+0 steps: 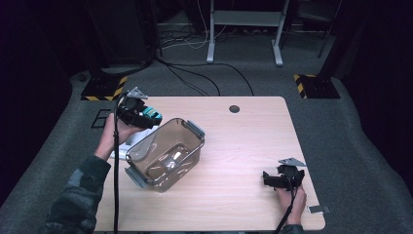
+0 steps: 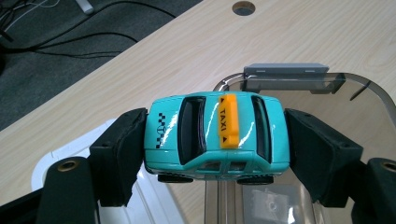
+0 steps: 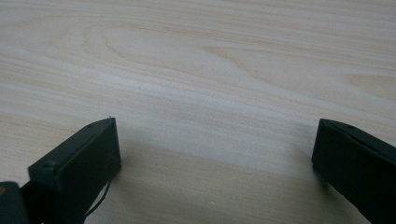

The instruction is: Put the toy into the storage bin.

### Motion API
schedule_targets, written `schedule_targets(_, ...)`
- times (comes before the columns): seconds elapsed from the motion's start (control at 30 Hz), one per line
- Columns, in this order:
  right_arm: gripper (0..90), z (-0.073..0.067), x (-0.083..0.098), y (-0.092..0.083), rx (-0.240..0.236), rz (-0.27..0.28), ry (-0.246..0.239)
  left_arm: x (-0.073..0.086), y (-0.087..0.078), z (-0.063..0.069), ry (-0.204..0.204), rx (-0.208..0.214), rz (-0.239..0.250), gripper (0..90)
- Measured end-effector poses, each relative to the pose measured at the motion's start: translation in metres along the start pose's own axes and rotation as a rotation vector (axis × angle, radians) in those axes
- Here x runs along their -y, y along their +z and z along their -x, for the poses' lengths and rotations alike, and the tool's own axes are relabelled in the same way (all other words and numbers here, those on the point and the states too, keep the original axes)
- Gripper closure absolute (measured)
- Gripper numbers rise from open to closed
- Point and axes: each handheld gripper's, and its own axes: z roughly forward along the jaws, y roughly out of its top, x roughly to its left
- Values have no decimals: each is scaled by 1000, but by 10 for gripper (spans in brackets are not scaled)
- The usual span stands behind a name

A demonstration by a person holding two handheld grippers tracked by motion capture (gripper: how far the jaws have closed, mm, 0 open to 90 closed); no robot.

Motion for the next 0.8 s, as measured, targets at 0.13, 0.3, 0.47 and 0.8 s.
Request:
schedule_targets(0.13, 4, 0, 0, 0, 0, 0, 0, -5, 7, 5, 11, 21, -16, 242)
schedule_targets(0.3, 4, 0, 0, 0, 0, 0, 0, -9, 17, 12, 15, 47, -39, 243)
schedule_targets(0.47, 4, 0, 0, 0, 0, 0, 0, -11, 30, 17, 9, 58, -50, 243)
schedule_targets(0.8, 4, 0, 0, 0, 0, 0, -1, -12, 54, 27, 6, 89, -92, 242)
